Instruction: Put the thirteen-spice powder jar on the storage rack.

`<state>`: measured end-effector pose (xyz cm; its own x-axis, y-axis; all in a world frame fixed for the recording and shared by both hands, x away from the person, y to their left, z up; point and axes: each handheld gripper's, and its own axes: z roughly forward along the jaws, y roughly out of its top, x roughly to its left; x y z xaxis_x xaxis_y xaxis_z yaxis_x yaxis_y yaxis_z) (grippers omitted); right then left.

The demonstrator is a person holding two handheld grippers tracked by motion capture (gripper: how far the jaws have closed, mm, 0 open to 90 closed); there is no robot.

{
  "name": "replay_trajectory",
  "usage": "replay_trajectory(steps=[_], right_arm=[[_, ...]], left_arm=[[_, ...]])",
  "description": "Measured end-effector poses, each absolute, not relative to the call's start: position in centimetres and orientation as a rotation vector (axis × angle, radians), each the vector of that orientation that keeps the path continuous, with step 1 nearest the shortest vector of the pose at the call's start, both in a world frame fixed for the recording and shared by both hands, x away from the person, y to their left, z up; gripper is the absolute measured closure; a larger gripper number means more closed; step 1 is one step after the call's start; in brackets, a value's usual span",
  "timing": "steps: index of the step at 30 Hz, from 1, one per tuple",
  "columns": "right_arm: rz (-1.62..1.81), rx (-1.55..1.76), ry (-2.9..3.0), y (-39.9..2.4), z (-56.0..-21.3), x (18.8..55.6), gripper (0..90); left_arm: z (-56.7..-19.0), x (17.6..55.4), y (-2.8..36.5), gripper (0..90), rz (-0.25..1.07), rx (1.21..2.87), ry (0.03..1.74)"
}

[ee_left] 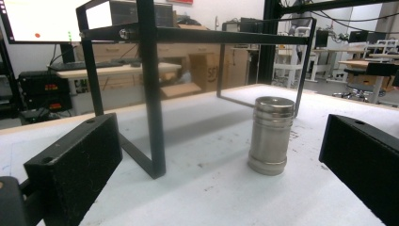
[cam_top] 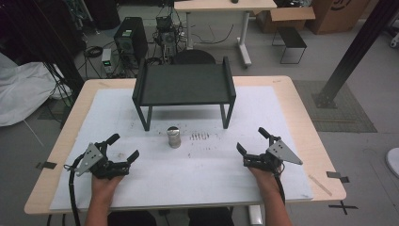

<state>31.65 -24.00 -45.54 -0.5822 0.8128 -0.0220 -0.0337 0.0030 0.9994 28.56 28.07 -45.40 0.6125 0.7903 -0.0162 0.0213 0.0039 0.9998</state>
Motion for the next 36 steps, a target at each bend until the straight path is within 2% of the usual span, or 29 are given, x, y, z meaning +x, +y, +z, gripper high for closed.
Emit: replay_trajectory(steps=[36], right_arm=[[1.662, 0.81, 1.627, -24.04, -45.55, 31.63, 0.0]], left_arm=[[-44.64, 28.86, 27.74, 0.2, 0.68, 1.474, 0.76]])
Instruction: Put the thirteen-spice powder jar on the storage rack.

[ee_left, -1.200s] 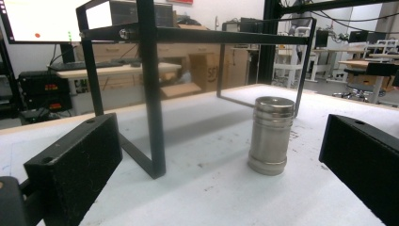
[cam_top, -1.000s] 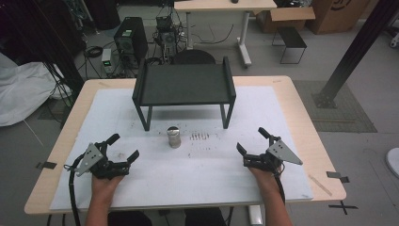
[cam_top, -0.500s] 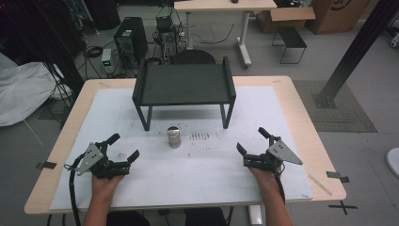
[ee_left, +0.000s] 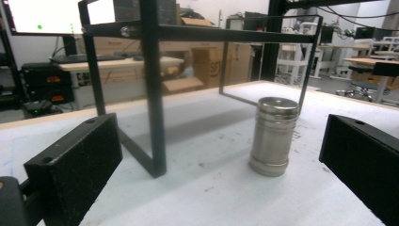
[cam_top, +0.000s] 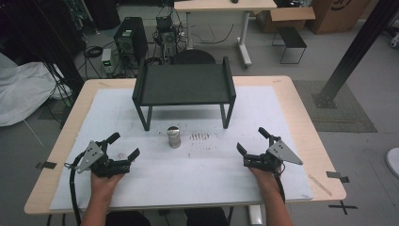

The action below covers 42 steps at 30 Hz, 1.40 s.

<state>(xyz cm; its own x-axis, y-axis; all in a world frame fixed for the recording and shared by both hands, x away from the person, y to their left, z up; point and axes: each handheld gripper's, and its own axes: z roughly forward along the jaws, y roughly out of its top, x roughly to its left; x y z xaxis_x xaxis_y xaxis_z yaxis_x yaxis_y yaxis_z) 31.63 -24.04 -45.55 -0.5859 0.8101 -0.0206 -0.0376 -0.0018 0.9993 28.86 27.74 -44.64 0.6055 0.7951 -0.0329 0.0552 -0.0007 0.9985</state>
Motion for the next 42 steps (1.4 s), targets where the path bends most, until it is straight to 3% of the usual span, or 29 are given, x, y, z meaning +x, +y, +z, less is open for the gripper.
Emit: replay_trajectory(steps=[24, 42], right_arm=[[1.664, 0.807, 1.626, -24.1, -45.6, 31.6, 0.0], [1.665, 0.81, 1.625, -24.1, -45.6, 31.6, 0.0]], left_arm=[[-40.2, 31.1, 25.6, 0.3, 0.538, 1.533, 0.695], [-40.3, 33.5, 22.4, 0.2, 0.477, 1.65, 0.719]])
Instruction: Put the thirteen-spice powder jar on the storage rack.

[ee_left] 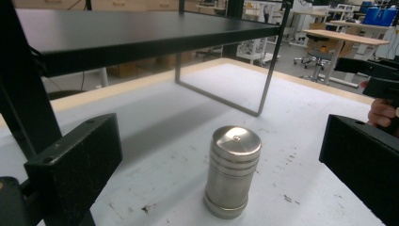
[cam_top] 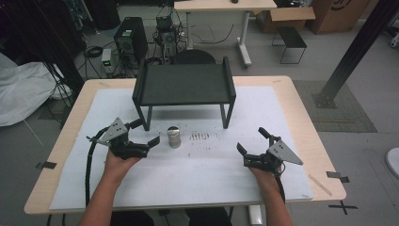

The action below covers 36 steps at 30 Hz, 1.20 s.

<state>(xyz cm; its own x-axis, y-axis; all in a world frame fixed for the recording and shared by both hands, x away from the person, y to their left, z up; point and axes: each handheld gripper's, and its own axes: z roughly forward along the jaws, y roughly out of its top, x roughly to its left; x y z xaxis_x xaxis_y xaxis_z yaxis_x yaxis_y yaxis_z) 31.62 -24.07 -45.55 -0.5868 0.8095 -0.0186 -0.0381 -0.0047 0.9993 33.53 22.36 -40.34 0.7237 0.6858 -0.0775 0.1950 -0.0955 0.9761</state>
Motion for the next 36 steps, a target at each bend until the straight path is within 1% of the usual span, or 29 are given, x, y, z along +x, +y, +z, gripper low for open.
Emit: replay_trajectory(steps=[12, 20, 28, 36], right_arm=[[1.665, 0.81, 1.623, -24.1, -45.6, 31.6, 0.0], [1.667, 0.811, 1.622, -24.1, -45.6, 31.6, 0.0], [1.671, 0.813, 1.62, -24.1, -45.6, 31.6, 0.0], [1.674, 0.817, 1.62, -24.2, -45.6, 31.7, 0.0]], left_arm=[[-40.8, 34.8, 19.8, 0.2, 0.446, 1.73, 0.692], [-41.4, 35.7, 19.0, 0.3, 0.42, 1.743, 0.715], [-41.5, 36.4, 17.8, 0.3, 0.409, 1.797, 0.716], [-42.0, 37.1, 16.9, 0.8, 0.401, 1.854, 0.753]])
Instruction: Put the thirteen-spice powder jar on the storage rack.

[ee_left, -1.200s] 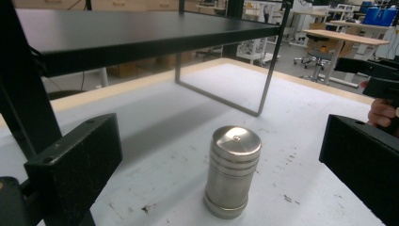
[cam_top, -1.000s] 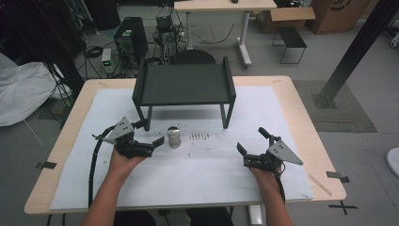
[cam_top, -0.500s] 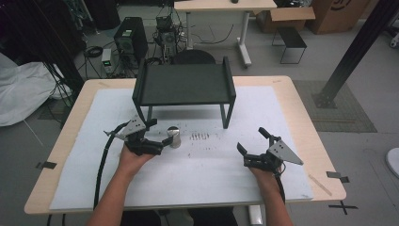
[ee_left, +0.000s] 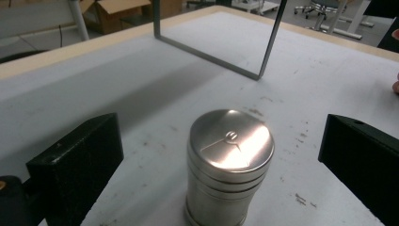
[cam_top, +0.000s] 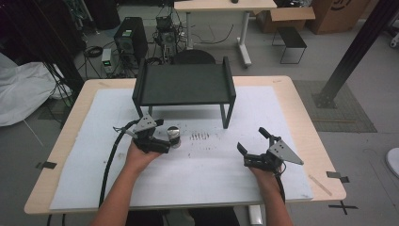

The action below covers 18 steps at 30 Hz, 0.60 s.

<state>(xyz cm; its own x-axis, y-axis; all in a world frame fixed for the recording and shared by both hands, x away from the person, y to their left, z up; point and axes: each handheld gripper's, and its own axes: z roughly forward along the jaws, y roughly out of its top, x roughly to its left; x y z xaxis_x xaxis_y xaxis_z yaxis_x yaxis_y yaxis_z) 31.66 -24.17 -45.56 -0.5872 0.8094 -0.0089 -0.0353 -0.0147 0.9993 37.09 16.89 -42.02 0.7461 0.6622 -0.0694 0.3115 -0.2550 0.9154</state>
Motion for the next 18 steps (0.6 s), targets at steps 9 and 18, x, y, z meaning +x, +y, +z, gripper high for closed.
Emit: replay_trajectory(steps=[9, 18], right_arm=[[1.676, 0.818, 1.621, -24.18, -45.56, 31.67, 0.0], [1.677, 0.819, 1.621, -24.2, -45.56, 31.67, 0.0]], left_arm=[[-42.76, 37.46, 16.62, 0.8, 0.376, 1.904, 0.786], [-43.06, 37.6, 16.34, 2.2, 0.365, 1.924, 0.798]])
